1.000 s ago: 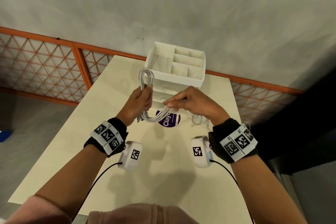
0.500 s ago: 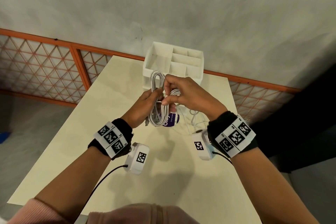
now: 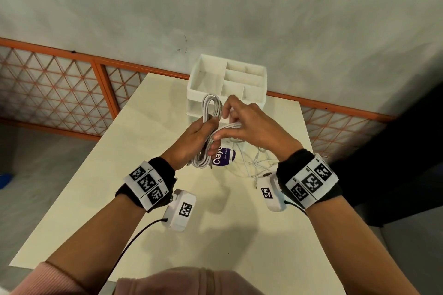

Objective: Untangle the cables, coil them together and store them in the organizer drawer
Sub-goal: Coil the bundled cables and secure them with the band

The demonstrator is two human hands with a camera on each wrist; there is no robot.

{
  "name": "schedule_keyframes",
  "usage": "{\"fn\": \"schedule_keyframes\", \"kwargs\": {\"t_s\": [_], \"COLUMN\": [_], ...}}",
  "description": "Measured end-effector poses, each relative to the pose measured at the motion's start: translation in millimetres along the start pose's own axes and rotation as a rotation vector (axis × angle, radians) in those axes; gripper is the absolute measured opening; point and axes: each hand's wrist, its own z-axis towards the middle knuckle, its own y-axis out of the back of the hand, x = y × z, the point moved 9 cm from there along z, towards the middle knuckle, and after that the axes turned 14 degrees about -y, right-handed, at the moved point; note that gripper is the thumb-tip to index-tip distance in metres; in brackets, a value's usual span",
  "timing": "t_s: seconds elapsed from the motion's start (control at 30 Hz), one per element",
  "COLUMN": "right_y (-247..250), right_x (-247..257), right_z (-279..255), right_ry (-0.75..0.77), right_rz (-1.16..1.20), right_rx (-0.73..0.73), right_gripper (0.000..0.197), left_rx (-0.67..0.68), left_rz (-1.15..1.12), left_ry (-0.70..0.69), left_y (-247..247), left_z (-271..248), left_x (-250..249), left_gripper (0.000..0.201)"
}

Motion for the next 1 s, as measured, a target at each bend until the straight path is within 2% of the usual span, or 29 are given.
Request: {"fn": "schedule_keyframes", "kwargs": {"t_s": [0.07, 0.17, 0.3, 0.43, 0.53, 0.6, 0.63, 0.73, 0.87, 0.93, 1.0], "right_y": [1.1, 0.1, 9.3, 6.4, 13.5, 19.0, 21.0, 23.2, 26.0, 30.1, 28.5], "right_x": [-19.2, -38.3, -28.1, 4.5, 10.7, 8.2, 6.0, -0.3, 1.2, -7.9, -26.4], "right_z": [0.7, -2.5, -3.8, -4.7, 0.0, 2.5, 3.5, 5.2, 6.4, 10.1, 15.1], "right_ry": [-0.112, -0.210, -0.175, -0.008, 0.021, 0.006, -0.022, -0.099, -0.080, -0.130, -0.206], "right_rz": [-0.010, -0.062, -0.036, -0.064, -0.017, 0.051, 0.088, 0.087, -0.115, -0.204, -0.076], "right_rx": [0.071, 0.131, 0.005, -0.035, -0.108, -0.150, -0.156, -0.180, -0.289, -0.340, -0.241], "right_gripper": [0.037, 0.055, 0.054, 0.043, 0.038, 0.024, 0.016, 0.027, 0.027, 0.045, 0.067], "left_rx": [0.008, 0.024, 0.066, 0.122, 0.155, 0.169, 0.179, 0.223, 0.187, 0.168, 0.145], "left_rz": [0.002, 0.011, 0.049, 0.188, 0.192, 0.180, 0.167, 0.139, 0.147, 0.144, 0.134], "left_ry": [0.002, 0.016, 0.052, 0.099, 0.136, 0.149, 0.147, 0.109, 0.116, 0.105, 0.084], "left_y": [3.2, 7.0, 0.2, -9.5, -18.4, -24.7, -27.7, -35.8, -31.0, -26.4, -19.3], "left_z": [-2.4, -6.1, -10.4, -11.1, -14.3, -17.6, -19.6, -23.2, -22.9, -21.0, -19.3], "left_x": [-0.2, 4.2, 15.9, 21.9, 19.5, 16.9, 15.7, 10.4, 11.3, 9.4, 5.3], "left_gripper": [0.033, 0.031, 0.031, 0.047, 0.073, 0.084, 0.084, 0.068, 0.042, 0.039, 0.039]}}
